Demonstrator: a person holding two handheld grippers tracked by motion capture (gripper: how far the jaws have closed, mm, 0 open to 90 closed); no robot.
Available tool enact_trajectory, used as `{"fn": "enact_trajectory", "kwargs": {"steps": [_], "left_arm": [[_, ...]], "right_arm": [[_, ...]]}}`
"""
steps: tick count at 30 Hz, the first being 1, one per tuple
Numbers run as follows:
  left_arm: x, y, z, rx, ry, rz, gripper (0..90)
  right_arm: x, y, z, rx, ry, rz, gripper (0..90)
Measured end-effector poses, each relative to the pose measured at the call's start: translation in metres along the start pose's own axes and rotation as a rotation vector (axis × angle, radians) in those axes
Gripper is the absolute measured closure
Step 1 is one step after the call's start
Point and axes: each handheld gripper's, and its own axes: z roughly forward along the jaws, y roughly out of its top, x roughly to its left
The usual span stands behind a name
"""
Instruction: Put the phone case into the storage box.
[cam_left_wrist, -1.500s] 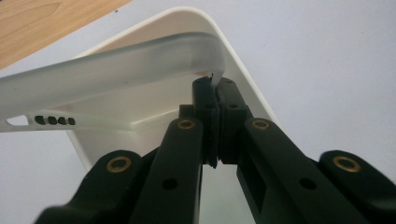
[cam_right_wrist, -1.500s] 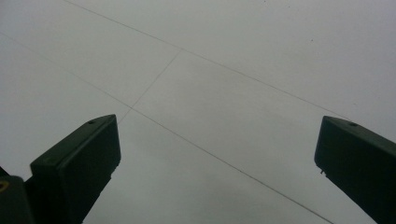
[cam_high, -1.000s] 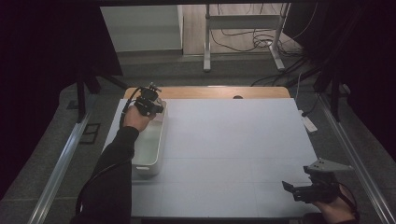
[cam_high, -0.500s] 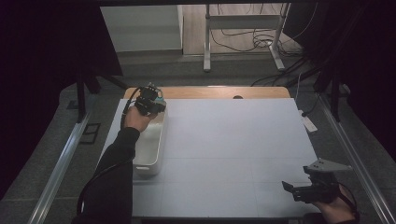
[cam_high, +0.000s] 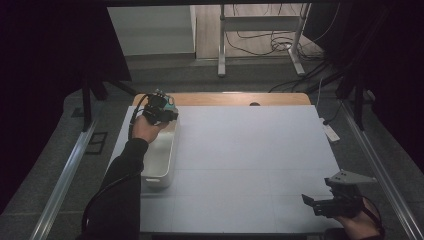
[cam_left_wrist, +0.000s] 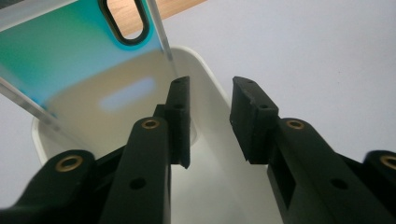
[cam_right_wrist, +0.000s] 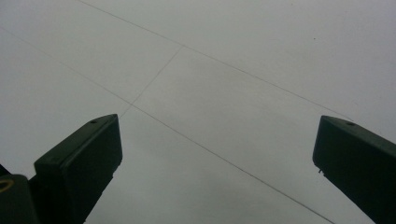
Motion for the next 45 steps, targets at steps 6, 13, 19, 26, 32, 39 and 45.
{"fn": "enact_trajectory", "kwargs": {"steps": [6,13,19,26,32,39,45], "left_arm": [[0.0,-0.001,-0.002,-0.019,-0.014,0.004,62.1],[-0.002,-0.003,-0.005,-0.045,-0.021,0.007,54.1],[-0.001,-0.005,-0.01,-0.073,-0.028,0.002,47.1],[-0.003,-0.006,-0.017,-0.104,-0.051,-0.007,39.9],[-0.007,-0.007,-0.02,-0.115,-0.069,0.003,34.7],[-0.011,-0.012,-0.024,-0.141,-0.092,0.011,29.6],[-0.012,-0.016,-0.029,-0.163,-0.11,0.007,25.9]], "right_arm": [[0.0,0.0,0.0,0.004,-0.002,-0.004,1.4],[0.001,0.0,0.0,0.004,-0.003,-0.005,1.4],[0.001,0.0,0.0,0.0,-0.006,-0.001,1.4],[0.001,0.0,0.0,0.0,-0.006,-0.002,1.4],[0.001,0.0,0.0,0.001,-0.006,-0.003,1.5],[0.001,0.001,0.0,0.004,-0.007,-0.004,1.5],[0.002,0.001,0.001,0.008,-0.008,-0.008,1.6]]}}
